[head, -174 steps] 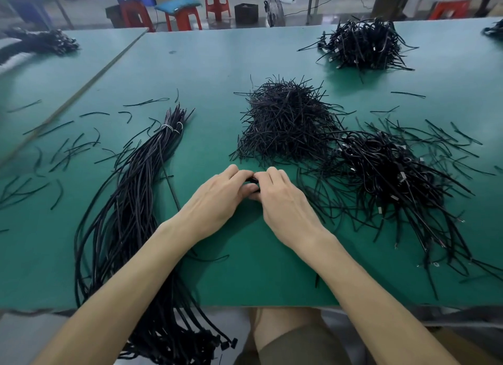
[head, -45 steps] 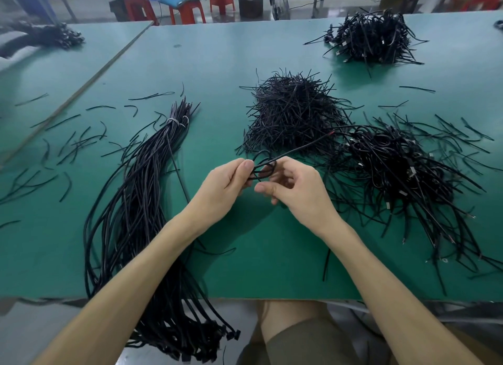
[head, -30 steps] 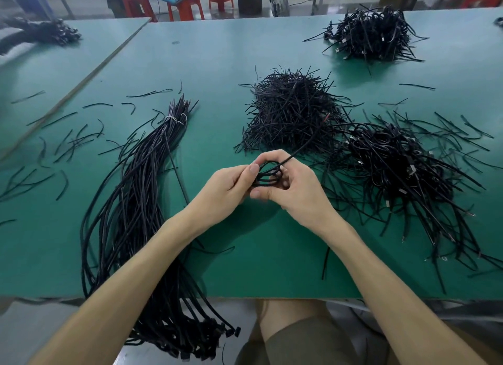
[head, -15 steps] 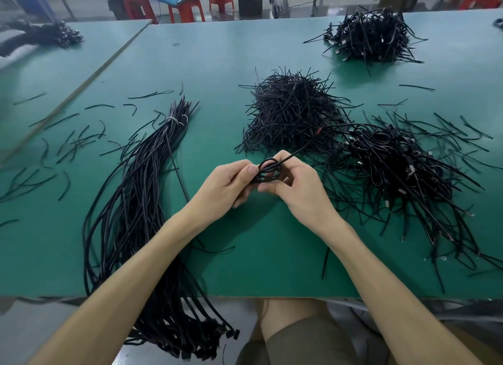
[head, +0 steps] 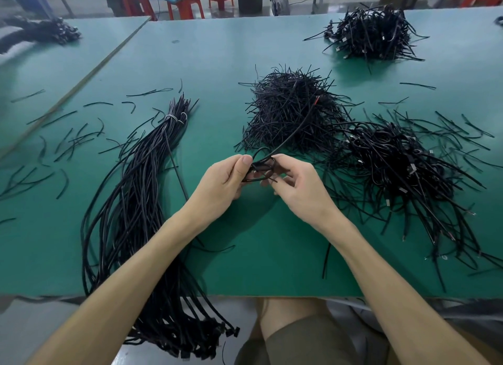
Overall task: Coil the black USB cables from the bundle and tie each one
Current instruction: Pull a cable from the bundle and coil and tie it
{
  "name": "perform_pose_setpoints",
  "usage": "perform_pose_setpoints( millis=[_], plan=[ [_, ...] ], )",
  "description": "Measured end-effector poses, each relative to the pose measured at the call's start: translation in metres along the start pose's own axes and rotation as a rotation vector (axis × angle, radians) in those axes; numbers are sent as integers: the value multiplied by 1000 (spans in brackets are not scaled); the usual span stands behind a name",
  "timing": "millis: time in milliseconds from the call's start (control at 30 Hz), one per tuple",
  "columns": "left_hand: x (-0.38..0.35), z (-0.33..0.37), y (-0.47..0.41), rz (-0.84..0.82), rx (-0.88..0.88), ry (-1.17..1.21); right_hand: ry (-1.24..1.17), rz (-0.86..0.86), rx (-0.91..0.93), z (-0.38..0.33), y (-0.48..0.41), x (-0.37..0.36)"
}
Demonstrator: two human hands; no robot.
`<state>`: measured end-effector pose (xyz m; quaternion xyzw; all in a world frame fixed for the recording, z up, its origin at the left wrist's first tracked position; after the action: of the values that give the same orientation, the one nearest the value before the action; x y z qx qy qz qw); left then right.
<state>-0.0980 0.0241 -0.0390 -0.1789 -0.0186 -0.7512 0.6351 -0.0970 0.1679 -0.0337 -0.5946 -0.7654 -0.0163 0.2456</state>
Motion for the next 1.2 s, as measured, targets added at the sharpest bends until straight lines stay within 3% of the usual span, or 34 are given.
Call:
perform_pose_setpoints(
  millis=[233,533,900,1200],
  plan=[
    [3,3,1,24,-28,-38,-166,15,-48,1,0,3],
    [1,3,1,-8,-47,-66,-98,-2,-47,4,0,2],
    [-8,-6,2,-66,39,116,-16,-11,-58,6,2,-2],
    [-1,11,7,1,-47,-98,46,8,-41,2,3,-2]
  ],
)
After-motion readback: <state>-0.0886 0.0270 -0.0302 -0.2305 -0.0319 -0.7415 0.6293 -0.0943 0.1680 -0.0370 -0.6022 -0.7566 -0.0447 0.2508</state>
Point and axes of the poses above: each hand's wrist, its own y-axis away from the middle knuckle, its own x-axis out of the back of the hand, z = x × y, the point moved 9 cm from there along -y, towards the middle knuckle, and after that the axes turned 6 degrees about y, right-handed, at the moved point
